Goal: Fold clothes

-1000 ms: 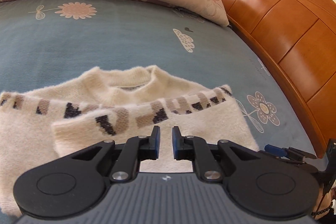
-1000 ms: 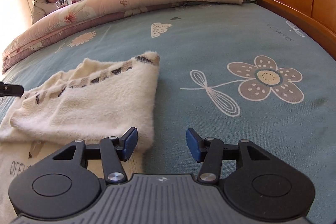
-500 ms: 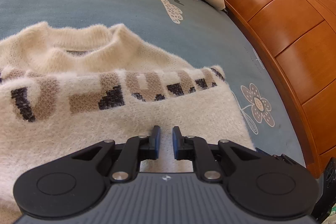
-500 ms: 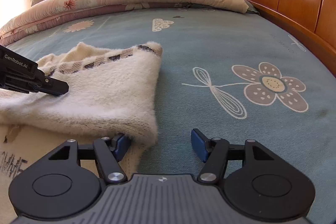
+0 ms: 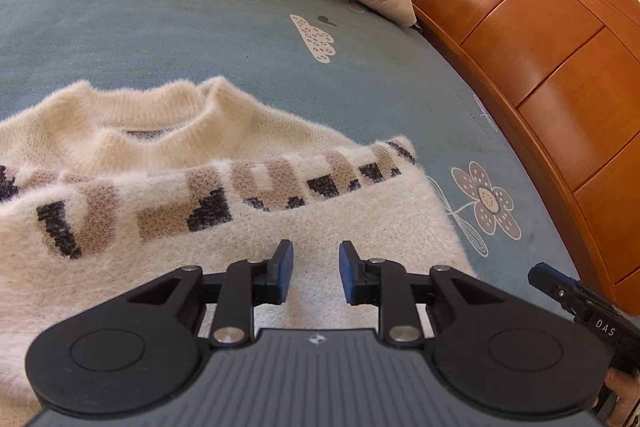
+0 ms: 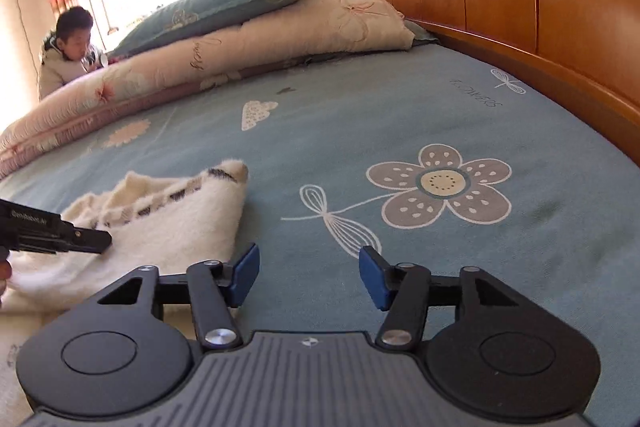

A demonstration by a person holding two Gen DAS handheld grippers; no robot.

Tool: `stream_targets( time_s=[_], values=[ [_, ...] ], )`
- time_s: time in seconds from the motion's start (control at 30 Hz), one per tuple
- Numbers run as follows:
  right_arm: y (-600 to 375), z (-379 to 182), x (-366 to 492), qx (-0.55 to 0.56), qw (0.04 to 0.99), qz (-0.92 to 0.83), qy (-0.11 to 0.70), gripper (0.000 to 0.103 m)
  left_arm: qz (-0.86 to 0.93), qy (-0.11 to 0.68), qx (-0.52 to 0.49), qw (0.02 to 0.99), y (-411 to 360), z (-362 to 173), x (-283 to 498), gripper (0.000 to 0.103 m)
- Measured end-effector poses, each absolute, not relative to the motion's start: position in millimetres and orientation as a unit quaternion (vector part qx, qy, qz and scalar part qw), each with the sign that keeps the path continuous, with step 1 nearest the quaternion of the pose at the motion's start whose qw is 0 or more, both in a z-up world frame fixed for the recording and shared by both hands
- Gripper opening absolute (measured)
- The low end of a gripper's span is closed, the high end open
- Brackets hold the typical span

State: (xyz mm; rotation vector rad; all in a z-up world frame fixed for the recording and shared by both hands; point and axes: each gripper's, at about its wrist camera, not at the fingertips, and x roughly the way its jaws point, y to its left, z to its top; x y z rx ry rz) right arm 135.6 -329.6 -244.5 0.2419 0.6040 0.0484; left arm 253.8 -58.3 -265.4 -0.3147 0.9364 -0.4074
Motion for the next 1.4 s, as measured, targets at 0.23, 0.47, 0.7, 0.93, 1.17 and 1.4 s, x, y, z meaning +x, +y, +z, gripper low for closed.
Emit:
stream_targets(
  time_s=[0.23,0.47,0.7,0.93,1.17,1.4],
  values=[
    [-246.4,-257.9,166.7,0.055,0.945,0.107,0.304,0.045,-0.193,0.464,-0.143,0.853,-58.6,-276.6,257.7,0.028],
    [-256.5,-283.9,179.2,0.057,0.933,0.06,0.351,0.035,-0.221,0.456,-0.132,0.852,-79.1,-253.3,268.4,0.027],
    [-276.5,-287.6,173.5,0.096,0.93,0.064,0.349,0.055,-0.265,0.445,-0.119,0.847,-137.3,-248.7,294.8,0.027],
    [-289.1,-277.2,165.8,0.113,0.932,0.07,0.338,0.055,-0.311,0.482,-0.113,0.811,-178.1,-269.0,307.2,0.028],
    [-293.7,-269.9,158.0,0.129,0.939,0.103,0.302,0.05,-0.296,0.498,-0.157,0.8,-161.8,-291.9,317.7,0.019],
    [-266.9,-283.5,172.0,0.114,0.932,0.126,0.32,0.042,-0.277,0.481,-0.114,0.824,-174.7,-268.6,324.4,0.028]
  ],
)
